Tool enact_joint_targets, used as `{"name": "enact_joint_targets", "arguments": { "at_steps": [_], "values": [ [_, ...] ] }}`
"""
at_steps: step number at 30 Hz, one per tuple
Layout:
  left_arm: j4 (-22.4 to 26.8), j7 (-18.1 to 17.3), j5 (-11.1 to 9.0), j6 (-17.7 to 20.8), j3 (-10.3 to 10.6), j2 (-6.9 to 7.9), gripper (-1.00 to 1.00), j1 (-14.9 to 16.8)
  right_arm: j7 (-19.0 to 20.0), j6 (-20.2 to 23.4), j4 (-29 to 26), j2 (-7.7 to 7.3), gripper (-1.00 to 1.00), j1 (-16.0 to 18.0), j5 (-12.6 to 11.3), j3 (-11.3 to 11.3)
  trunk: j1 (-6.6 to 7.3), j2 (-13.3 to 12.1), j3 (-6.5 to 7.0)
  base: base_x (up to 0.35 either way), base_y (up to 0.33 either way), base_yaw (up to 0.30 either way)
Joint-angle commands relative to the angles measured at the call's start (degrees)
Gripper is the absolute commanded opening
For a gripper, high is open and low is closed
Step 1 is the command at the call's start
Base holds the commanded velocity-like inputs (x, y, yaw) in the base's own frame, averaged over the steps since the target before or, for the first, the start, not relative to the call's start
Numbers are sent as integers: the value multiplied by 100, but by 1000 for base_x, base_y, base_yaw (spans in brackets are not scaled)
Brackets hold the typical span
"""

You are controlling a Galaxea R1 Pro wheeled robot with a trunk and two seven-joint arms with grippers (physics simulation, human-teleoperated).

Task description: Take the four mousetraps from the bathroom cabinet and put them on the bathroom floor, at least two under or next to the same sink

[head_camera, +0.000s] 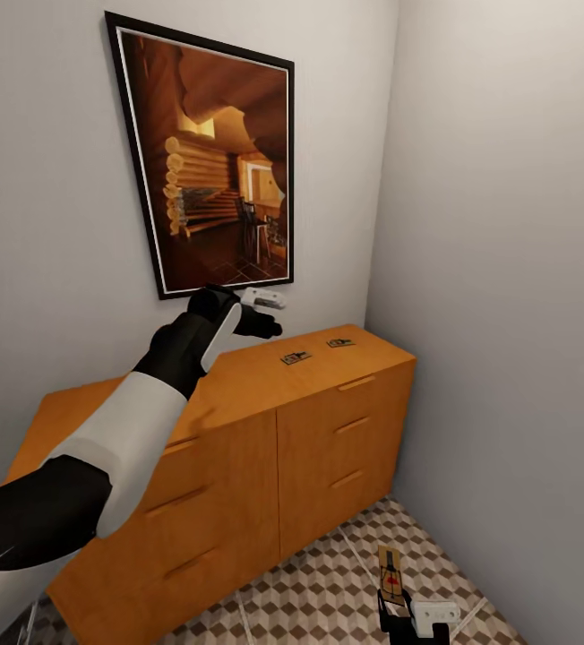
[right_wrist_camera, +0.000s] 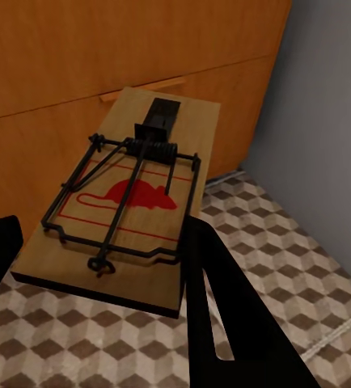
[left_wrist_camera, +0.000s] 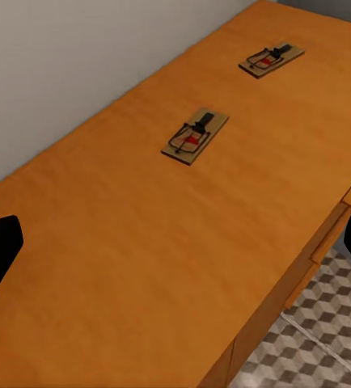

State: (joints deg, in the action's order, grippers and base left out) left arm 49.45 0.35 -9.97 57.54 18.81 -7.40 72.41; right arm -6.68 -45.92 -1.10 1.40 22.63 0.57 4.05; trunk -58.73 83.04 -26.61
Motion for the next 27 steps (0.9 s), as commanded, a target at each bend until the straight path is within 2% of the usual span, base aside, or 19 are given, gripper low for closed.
{"name": "enact_joint_targets", "arguments": {
  "at_steps": [1, 4, 7, 9, 17, 27],
  "values": [
    [5, -6, -17, 24, 7, 19, 100, 3, -53, -12, 4, 4, -100, 4, 4, 43, 0, 4, -6, 0, 0, 0],
    [4, -145, -19, 20, 12, 60, 100, 4, -56, -13, 4, 11, -100, 4, 4, 43, 0, 4, -6, 0, 0, 0],
    [3, -618, -4, -1, 19, 123, 100, 4, -60, -13, 4, 17, -100, 4, 4, 43, 0, 4, -6, 0, 0, 0],
    [3, -767, 4, -8, 26, 137, 100, 3, -61, -13, 4, 18, -100, 4, 4, 43, 0, 4, -6, 0, 0, 0],
    [3, -921, 12, -14, 50, 150, 100, 4, -54, -13, 4, 30, -100, 4, 1, 43, 0, 4, -3, 0, 0, -17],
    [-6, -931, 13, -15, 273, 151, 100, 5, -53, -13, 4, 33, -100, 4, -1, 43, 0, 4, 56, 10, 4, -191]
  ]
}}
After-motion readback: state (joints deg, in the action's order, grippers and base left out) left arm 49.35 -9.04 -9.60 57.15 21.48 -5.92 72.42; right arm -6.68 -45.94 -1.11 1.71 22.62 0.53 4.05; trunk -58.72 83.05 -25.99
